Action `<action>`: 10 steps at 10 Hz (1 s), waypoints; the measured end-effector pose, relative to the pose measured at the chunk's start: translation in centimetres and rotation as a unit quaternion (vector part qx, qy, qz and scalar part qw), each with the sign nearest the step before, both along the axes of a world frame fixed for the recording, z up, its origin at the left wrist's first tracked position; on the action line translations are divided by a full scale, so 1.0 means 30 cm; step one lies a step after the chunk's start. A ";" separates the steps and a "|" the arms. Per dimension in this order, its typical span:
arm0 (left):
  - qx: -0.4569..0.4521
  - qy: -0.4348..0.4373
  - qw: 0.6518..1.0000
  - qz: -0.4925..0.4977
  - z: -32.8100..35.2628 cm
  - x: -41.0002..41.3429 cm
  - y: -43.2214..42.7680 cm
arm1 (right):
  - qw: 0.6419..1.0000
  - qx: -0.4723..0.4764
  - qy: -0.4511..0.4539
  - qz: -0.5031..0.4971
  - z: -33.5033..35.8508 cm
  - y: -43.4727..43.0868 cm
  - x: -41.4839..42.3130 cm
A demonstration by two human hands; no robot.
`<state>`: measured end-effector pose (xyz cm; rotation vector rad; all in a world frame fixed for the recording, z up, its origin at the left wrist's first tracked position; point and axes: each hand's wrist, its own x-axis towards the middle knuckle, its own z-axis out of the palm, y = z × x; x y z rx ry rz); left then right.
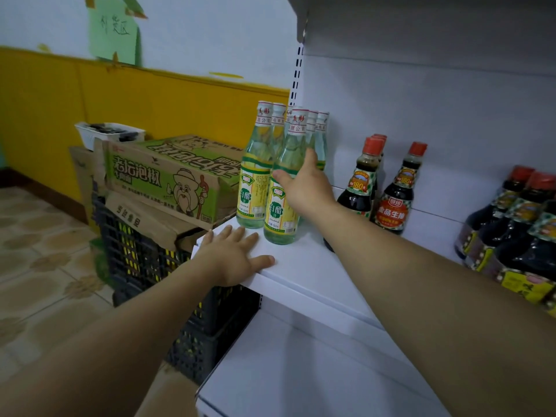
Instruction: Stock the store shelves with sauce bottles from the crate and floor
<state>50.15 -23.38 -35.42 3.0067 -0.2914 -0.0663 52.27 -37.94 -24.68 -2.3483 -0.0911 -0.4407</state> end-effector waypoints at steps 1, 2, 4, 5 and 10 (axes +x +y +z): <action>-0.005 0.000 1.000 -0.001 0.000 0.002 0.002 | 1.000 -0.005 -0.001 -0.007 -0.002 0.010 0.020; -0.008 0.001 1.000 -0.001 0.001 0.001 0.002 | 1.000 0.001 -0.003 -0.009 -0.005 0.013 0.039; -0.010 -0.001 1.000 0.001 -0.003 0.002 0.004 | 0.999 0.005 -0.025 -0.021 -0.022 0.023 0.057; -0.013 -0.002 1.000 -0.002 -0.008 0.006 0.003 | 0.999 0.009 -0.026 -0.021 -0.029 0.022 0.062; -0.065 0.022 0.998 0.005 0.081 -0.055 -0.023 | 0.999 -0.051 0.007 -0.004 0.046 -0.109 -0.091</action>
